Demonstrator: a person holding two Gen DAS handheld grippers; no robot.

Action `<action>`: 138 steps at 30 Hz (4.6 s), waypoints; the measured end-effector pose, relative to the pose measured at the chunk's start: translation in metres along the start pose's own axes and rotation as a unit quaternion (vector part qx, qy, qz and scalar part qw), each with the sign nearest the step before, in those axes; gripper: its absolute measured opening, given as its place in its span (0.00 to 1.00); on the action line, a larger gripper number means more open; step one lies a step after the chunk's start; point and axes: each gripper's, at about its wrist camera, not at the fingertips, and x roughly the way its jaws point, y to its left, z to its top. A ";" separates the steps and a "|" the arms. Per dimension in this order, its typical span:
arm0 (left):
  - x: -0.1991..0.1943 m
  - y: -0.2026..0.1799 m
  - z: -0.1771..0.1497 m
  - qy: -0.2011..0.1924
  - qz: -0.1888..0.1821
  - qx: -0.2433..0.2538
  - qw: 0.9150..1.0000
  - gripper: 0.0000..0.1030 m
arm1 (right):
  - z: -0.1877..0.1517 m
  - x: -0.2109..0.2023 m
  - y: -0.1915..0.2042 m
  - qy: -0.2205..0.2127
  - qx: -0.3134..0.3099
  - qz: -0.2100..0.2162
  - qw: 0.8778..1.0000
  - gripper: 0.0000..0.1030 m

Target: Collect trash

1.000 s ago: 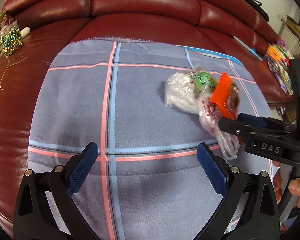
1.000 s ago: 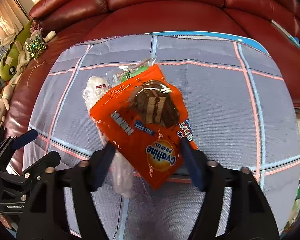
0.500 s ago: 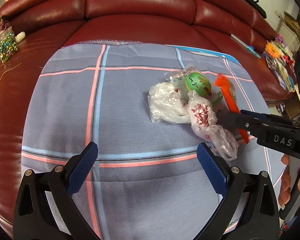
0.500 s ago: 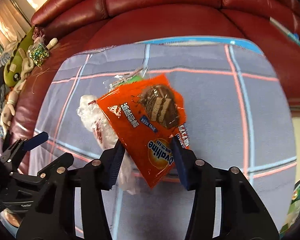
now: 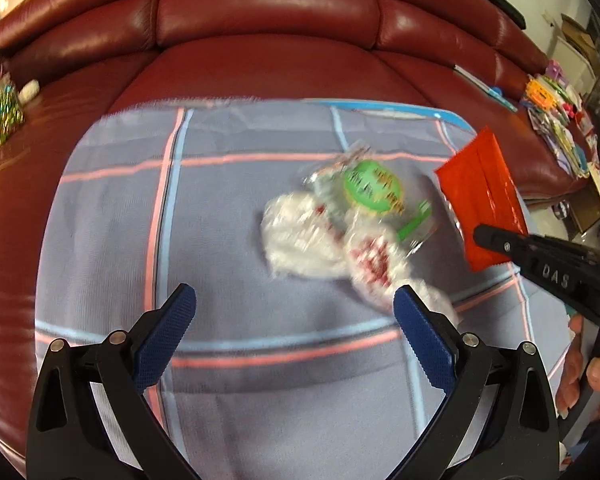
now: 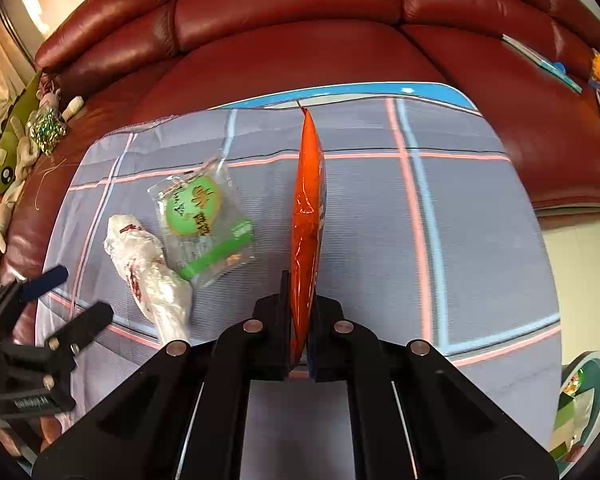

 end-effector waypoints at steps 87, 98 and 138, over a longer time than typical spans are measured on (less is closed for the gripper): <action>-0.027 -0.422 -0.119 0.070 -0.190 0.325 0.924 0.69 | -0.272 -0.180 -0.341 -0.015 0.280 -0.074 0.957 0.06; -0.004 -0.439 -0.118 0.088 -0.198 0.327 0.920 0.69 | -0.271 -0.174 -0.351 -0.014 0.293 -0.064 0.954 0.45; 0.017 -0.474 -0.116 0.096 -0.219 0.322 0.916 0.89 | -0.276 -0.216 -0.368 -0.050 0.343 -0.105 0.932 0.79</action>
